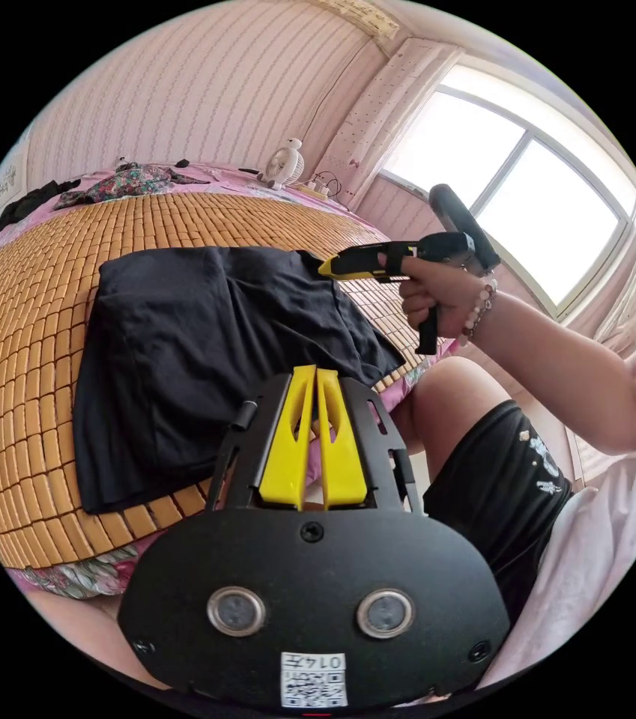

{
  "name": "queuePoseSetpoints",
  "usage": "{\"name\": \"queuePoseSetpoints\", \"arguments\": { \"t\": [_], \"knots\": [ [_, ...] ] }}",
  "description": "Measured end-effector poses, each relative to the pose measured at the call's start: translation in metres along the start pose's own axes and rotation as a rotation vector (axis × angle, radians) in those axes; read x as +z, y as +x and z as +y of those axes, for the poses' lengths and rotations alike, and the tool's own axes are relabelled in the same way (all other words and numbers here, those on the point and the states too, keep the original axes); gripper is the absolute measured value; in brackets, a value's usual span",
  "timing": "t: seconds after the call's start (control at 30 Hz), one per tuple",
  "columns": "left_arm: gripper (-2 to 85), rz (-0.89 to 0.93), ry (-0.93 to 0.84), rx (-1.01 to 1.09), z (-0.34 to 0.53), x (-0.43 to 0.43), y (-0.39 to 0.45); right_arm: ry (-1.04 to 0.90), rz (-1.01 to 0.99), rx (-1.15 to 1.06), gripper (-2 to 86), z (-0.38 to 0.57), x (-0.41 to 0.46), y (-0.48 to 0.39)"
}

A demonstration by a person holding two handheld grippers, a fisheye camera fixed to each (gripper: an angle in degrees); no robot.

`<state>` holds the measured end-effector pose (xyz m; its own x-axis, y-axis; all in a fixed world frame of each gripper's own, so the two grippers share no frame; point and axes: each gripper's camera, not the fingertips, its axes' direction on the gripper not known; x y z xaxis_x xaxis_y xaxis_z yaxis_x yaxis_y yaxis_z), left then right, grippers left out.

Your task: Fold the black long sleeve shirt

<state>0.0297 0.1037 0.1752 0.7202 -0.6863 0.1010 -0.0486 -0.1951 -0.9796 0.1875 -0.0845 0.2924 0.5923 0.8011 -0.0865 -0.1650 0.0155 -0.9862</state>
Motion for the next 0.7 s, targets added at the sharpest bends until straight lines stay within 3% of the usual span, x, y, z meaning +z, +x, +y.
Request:
{"name": "queuePoseSetpoints", "arguments": {
  "t": [0.27,0.53,0.7],
  "knots": [
    [12.0,0.054,-0.004,0.142,-0.012,0.036,0.039,-0.131,0.203,0.022,4.8,0.073,-0.039,0.050],
    [15.5,0.052,-0.088,0.275,-0.021,0.085,0.078,-0.298,-0.025,0.004,3.1,0.067,-0.029,0.085],
    [15.7,0.056,-0.132,0.308,-0.022,0.109,0.094,-0.205,-0.023,-0.052,0.7,0.075,-0.060,0.094]
  ]
}}
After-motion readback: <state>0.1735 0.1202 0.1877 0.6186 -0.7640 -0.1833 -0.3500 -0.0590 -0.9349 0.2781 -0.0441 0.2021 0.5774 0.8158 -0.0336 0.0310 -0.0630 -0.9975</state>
